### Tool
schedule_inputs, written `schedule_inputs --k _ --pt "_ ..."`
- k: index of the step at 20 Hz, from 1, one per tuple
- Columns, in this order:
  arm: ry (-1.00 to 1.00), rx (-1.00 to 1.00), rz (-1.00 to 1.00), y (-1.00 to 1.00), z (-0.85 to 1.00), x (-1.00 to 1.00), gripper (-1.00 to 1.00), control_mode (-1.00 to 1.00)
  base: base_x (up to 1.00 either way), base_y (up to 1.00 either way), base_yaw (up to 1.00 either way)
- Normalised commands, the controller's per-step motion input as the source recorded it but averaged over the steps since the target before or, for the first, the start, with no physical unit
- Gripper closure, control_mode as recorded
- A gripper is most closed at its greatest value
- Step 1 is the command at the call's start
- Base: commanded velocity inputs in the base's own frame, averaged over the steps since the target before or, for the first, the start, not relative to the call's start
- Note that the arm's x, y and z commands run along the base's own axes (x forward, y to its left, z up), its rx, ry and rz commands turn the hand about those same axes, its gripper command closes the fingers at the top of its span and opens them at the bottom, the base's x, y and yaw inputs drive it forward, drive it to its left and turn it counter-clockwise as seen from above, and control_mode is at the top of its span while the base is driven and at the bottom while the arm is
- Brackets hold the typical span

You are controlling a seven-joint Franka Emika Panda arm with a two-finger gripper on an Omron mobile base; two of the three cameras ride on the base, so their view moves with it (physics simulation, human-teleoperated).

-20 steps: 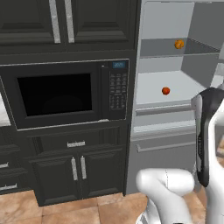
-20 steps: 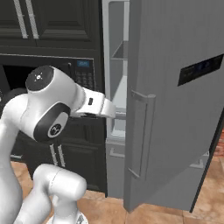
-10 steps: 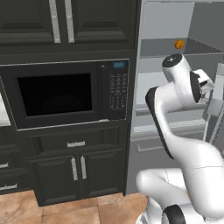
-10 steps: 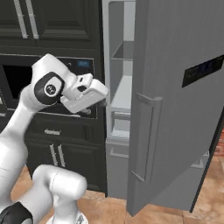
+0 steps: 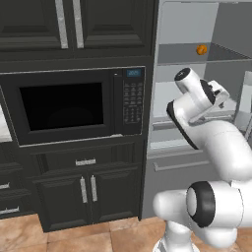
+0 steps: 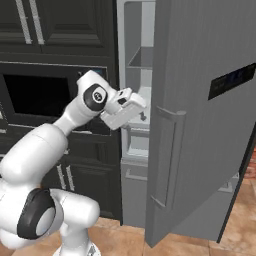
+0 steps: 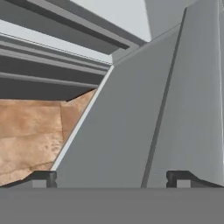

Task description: Retrieve the orange and apple from the fridge and place them into the bowl on the dining table.

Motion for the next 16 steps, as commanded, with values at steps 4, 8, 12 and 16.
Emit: schedule_inputs --k 4,8,12,16 --pt "0.01 0.00 0.00 -0.84 -0.01 0.54 -1.00 -1.00 0.00 0.00 0.00" --pt "0.07 0.00 0.00 -0.97 -0.06 0.48 -1.00 -1.00 0.00 0.00 0.00" --pt "0.05 0.00 0.00 -1.00 -0.18 0.02 -1.00 -1.00 0.00 0.00 0.00" --pt "0.04 0.03 -0.06 -1.00 -0.16 -0.88 -1.00 -1.00 0.00 0.00 0.00"
